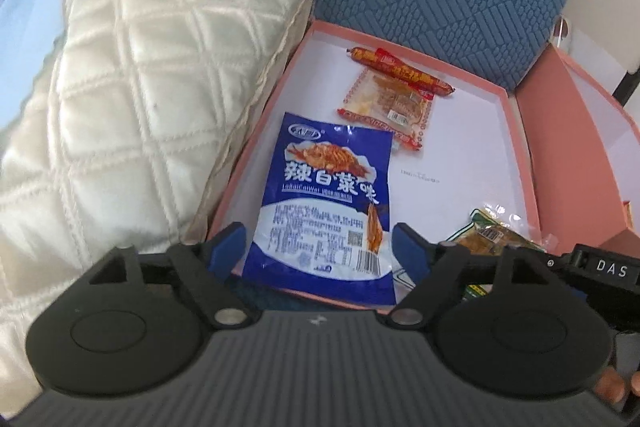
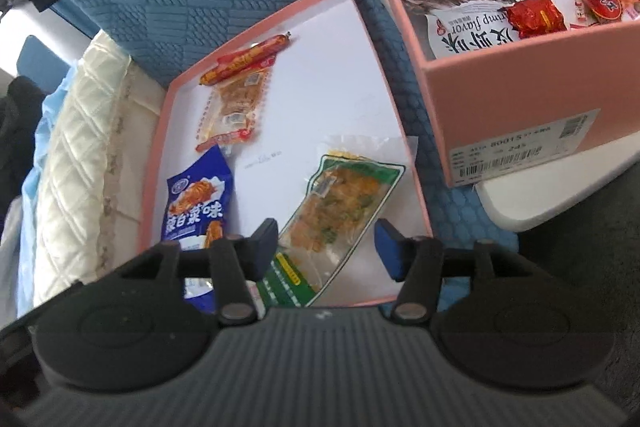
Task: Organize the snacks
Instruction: 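Grasp the blue spicy cabbage packet with left gripper while right regrasps clear packet, then lift both held packets and carry them over the pink box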
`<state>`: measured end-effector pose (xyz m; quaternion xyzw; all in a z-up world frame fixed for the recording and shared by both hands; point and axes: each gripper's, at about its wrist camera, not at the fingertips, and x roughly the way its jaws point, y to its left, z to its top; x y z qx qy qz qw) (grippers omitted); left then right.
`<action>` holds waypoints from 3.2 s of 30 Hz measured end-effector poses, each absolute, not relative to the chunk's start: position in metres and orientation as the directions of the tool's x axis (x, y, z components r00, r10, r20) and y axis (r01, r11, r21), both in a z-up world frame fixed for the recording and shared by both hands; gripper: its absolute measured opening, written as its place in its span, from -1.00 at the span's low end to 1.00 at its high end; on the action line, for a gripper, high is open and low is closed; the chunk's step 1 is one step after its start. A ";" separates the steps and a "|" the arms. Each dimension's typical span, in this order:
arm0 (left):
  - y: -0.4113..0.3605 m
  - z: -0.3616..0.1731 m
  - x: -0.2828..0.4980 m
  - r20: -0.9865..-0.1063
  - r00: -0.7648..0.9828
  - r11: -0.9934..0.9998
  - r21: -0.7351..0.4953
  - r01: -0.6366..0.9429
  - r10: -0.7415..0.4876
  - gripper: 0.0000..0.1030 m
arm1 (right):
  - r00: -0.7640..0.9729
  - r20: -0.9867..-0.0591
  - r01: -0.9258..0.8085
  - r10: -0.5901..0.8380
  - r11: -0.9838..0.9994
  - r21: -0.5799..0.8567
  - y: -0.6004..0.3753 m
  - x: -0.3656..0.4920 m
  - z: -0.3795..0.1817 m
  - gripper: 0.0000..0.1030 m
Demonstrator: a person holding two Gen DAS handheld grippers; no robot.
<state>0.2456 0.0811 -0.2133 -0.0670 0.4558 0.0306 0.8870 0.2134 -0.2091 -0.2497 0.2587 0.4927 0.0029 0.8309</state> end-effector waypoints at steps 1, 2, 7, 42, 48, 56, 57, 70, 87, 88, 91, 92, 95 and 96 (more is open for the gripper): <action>0.079 -0.215 0.249 -0.814 0.581 0.991 -0.078 -0.109 -0.001 0.66 | 0.513 -0.818 0.247 0.261 0.868 0.432 -0.209 0.214 -0.251 0.10; 0.078 -0.217 0.253 -0.818 0.575 0.993 -0.066 -0.099 0.003 0.66 | 0.508 -0.822 0.242 0.259 0.873 0.424 -0.207 0.215 -0.252 0.10; 0.067 -0.233 0.282 -0.846 0.533 0.999 -0.035 -0.029 -0.015 0.67 | 0.492 -0.834 0.267 0.251 0.868 0.419 -0.208 0.224 -0.260 0.10; 0.063 -0.293 0.329 -0.910 0.410 0.997 0.073 0.026 0.056 0.61 | 0.475 -0.841 0.168 0.257 0.912 0.373 -0.195 0.238 -0.277 -0.69; 0.064 -0.279 0.315 -0.885 0.464 0.999 0.049 -0.003 0.045 -0.07 | 0.487 -0.832 0.150 0.267 0.912 0.381 -0.195 0.237 -0.273 -0.79; 0.062 -0.254 0.292 -0.830 0.557 0.999 -0.001 -0.049 0.026 -0.44 | 0.521 -0.813 0.100 0.260 0.927 0.360 -0.195 0.232 -0.254 -0.85; 0.064 -0.250 0.289 -0.823 0.567 0.998 -0.021 -0.059 0.016 -0.47 | 0.527 -0.810 0.091 0.258 0.930 0.356 -0.194 0.231 -0.251 -0.85; 0.057 -0.212 0.252 -0.754 0.653 0.978 -0.179 -0.104 -0.068 -0.51 | 0.566 -0.791 0.028 0.232 0.954 0.300 -0.186 0.215 -0.229 -0.87; 0.040 -0.165 0.226 -0.708 0.691 0.949 -0.297 -0.106 -0.144 -0.54 | 0.609 -0.765 -0.021 0.209 0.969 0.248 -0.191 0.212 -0.179 -0.95; 0.038 -0.162 0.225 -0.706 0.693 0.948 -0.300 -0.106 -0.146 -0.54 | 0.613 -0.762 -0.023 0.209 0.969 0.248 -0.192 0.212 -0.175 -0.95; 0.034 -0.151 0.225 -0.696 0.702 0.944 -0.311 -0.106 -0.151 -0.54 | 0.626 -0.752 -0.034 0.207 0.971 0.238 -0.194 0.210 -0.160 -0.95; 0.032 -0.146 0.225 -0.693 0.704 0.944 -0.314 -0.105 -0.152 -0.54 | 0.632 -0.747 -0.040 0.208 0.971 0.237 -0.195 0.209 -0.155 -0.95; 0.029 -0.130 0.228 -0.683 0.712 0.939 -0.328 -0.104 -0.160 -0.54 | 0.642 -0.735 -0.053 0.217 0.969 0.240 -0.197 0.209 -0.138 -0.95; 0.028 -0.124 0.230 -0.679 0.716 0.938 -0.331 -0.101 -0.162 -0.55 | 0.649 -0.729 -0.058 0.220 0.969 0.240 -0.198 0.209 -0.132 -0.95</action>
